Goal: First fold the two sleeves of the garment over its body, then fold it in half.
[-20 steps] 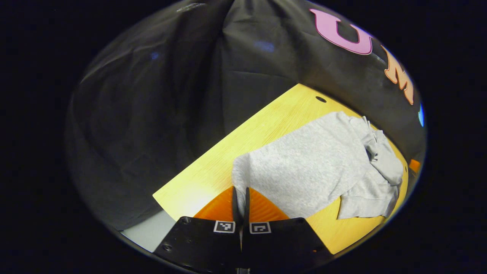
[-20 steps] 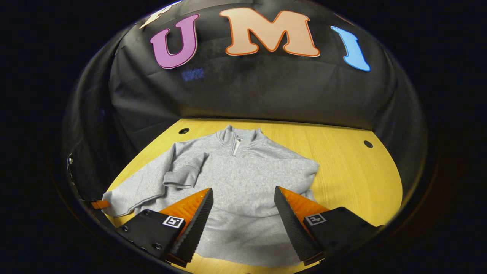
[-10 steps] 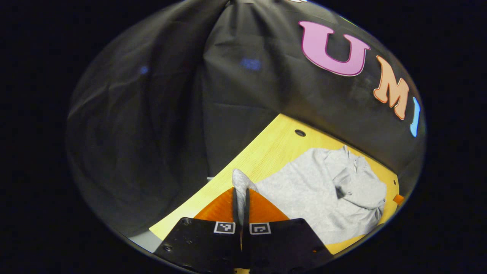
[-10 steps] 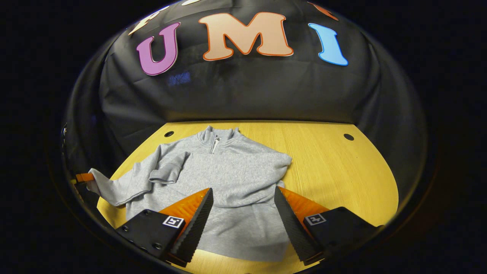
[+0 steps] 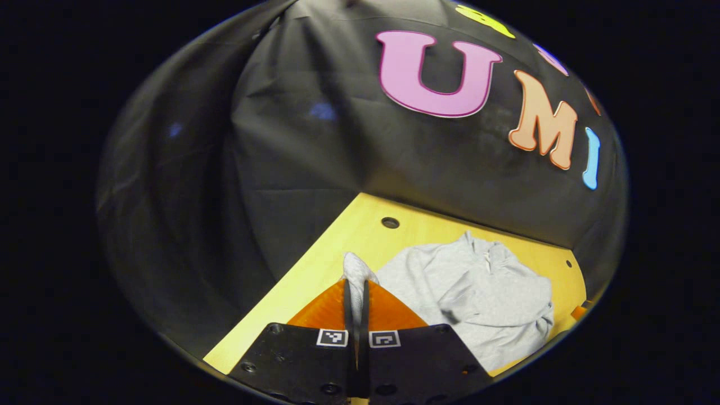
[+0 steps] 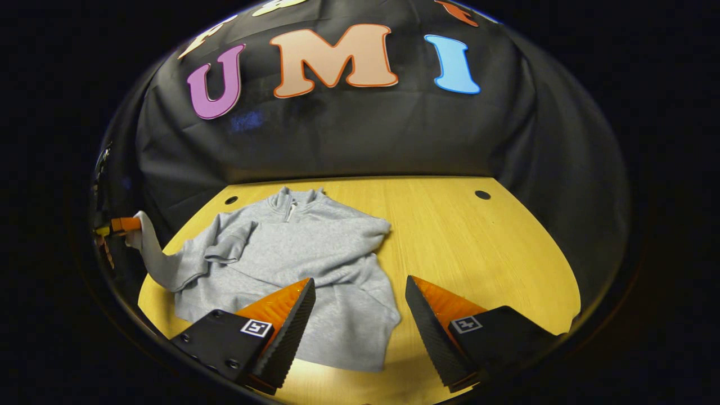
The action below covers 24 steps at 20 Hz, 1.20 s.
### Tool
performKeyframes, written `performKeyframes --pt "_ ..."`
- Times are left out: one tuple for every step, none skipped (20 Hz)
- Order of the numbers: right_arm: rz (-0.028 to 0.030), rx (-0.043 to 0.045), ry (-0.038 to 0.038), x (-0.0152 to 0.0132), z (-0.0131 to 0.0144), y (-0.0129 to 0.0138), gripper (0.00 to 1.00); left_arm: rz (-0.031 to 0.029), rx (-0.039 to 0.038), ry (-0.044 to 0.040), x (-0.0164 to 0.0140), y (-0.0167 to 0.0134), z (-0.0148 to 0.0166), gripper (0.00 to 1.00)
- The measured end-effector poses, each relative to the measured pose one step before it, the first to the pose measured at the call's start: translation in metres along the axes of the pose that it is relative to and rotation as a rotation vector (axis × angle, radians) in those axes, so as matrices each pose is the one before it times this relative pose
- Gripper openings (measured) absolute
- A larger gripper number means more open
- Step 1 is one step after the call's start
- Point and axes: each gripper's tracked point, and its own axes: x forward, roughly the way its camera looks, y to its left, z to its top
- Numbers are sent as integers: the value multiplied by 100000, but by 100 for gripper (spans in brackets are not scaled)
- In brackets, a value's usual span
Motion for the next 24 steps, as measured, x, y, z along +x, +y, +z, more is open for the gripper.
performKeyframes --pt "-699 474 502 -236 -366 -524 99 -1761 1572 -1117 533 -1216 686 0" --pt "-772 210 232 -252 -239 -602 97 -1687 1395 -740 588 -1206 517 0" --pt "-734 186 325 -239 -196 -623 99 -1695 1207 -608 379 -1267 519 0" --pt "-676 430 152 -250 -124 -556 99 -2113 933 -689 305 -1384 582 0" --pt "-732 456 138 -281 -291 -520 97 -2105 883 -645 353 -1317 480 0" --pt "-500 470 262 -222 -194 -486 97 -1994 1225 -571 506 -1264 437 0" --pt "-501 400 232 -211 -263 -390 97 -1706 1251 -647 410 -1250 446 0" --pt "-475 282 159 -144 -150 -436 97 -1986 1311 -459 369 -1336 429 0" --pt "-531 155 198 -198 -242 -452 97 -2130 1297 -660 551 -1507 433 0" --pt "-356 316 160 -207 -235 -378 99 -2568 1666 -718 450 -1717 343 0" --pt "-386 474 103 -184 -114 -392 99 -2249 1953 -556 453 -1623 381 0" --pt "-434 463 270 -157 -169 -462 97 -2393 2225 -154 506 -1564 121 0" --pt "-426 419 211 -204 -252 -443 99 -2330 2069 -348 496 -1647 229 0" --pt "-476 398 173 -54 -235 -485 97 -2568 1659 -175 467 -1756 169 0" --pt "-366 341 266 -163 -133 -490 99 -2558 1313 -96 477 -1646 136 0" --pt "-437 315 199 -153 -153 -459 97 -2511 1214 176 622 -1606 14 0" --pt "-471 271 60 -117 -200 -566 99 -2382 1166 312 638 -1651 4 0" --pt "-525 259 31 -271 -91 -567 97 -1919 860 872 431 -1342 -334 0" --pt "-557 277 241 -72 -173 -567 99 -1870 582 1082 445 -1366 -209 0" --pt "-472 421 315 -178 -162 -375 97 -1673 129 832 488 -1300 -116 0" --pt "-436 420 468 -32 -326 -555 99 -1846 58 616 357 -1258 -93 0" --pt "-461 448 622 -108 -325 -575 99 -1585 476 163 433 -1240 20 0" --pt "-368 451 495 -42 -366 -459 97 -1461 1171 347 365 -1044 -4 0" --pt "-363 180 283 -88 -185 -525 99 -1149 1197 -18 588 -1162 0 0"
